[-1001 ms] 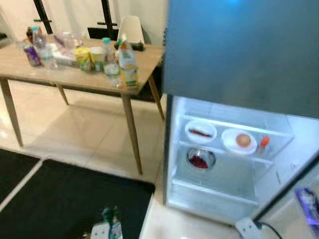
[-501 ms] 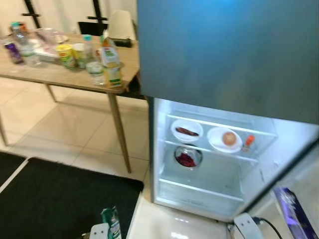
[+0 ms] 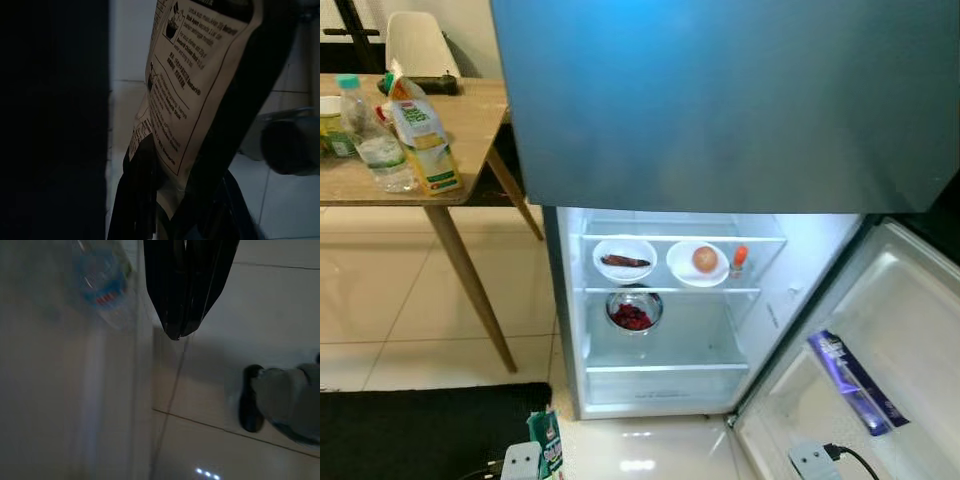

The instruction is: Restocking fridge

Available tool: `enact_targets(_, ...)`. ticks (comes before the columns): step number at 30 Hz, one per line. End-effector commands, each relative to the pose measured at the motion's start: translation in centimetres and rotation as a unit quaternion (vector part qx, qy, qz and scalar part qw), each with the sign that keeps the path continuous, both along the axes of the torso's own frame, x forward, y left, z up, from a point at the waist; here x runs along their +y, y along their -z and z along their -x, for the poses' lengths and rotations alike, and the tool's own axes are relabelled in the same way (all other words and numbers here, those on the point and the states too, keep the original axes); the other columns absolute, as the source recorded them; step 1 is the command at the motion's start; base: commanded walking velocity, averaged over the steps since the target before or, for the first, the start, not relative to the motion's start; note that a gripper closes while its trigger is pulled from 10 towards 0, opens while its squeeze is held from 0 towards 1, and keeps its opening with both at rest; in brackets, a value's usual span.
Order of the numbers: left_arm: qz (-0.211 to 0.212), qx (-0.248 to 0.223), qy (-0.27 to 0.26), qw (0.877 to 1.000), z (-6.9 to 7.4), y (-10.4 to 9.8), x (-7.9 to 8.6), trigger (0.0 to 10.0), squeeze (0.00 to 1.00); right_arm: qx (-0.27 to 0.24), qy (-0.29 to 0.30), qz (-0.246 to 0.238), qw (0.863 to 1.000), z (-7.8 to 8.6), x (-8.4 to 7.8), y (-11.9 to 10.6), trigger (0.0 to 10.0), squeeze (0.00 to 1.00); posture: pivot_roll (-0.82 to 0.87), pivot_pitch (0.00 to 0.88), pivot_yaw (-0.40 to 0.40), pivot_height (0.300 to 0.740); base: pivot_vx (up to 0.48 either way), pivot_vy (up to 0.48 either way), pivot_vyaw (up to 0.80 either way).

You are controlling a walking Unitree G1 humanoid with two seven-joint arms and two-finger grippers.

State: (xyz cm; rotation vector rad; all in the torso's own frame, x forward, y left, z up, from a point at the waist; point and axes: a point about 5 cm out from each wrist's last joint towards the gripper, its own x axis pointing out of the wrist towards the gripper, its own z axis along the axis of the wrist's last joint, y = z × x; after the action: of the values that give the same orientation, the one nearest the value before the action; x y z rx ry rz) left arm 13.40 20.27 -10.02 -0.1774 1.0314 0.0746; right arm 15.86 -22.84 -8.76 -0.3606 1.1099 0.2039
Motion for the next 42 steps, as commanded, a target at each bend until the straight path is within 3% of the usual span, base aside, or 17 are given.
enact_targets(1, 0.004, 0.008, 0.011, 1.000, 0.32, 0.18, -0.42, 10.0, 0.00, 0.001, -0.002, -0.001, 1.000, 0.11, 0.00, 0.03, 10.0, 0.00, -0.10, 0.000, -0.032, 0.740, 0.000, 0.000, 0.00)
enact_targets(36, 0.010, 0.005, 0.030, 1.000, 0.38, 0.22, -0.85, 10.0, 0.00, 0.008, -0.012, 0.002, 1.000, 0.51, 0.22, 0.25, 10.0, 0.00, -0.10, 0.000, -0.034, 0.740, 0.201, 0.000, 0.00)
enact_targets(42, 0.013, 0.007, 0.040, 0.999, 0.37, 0.23, -1.01, 10.0, 0.00, 0.008, -0.013, 0.002, 1.000, 0.48, 0.18, 0.23, 10.0, 0.00, -0.10, 0.000, -0.035, 0.740, 0.000, -0.449, 0.00)
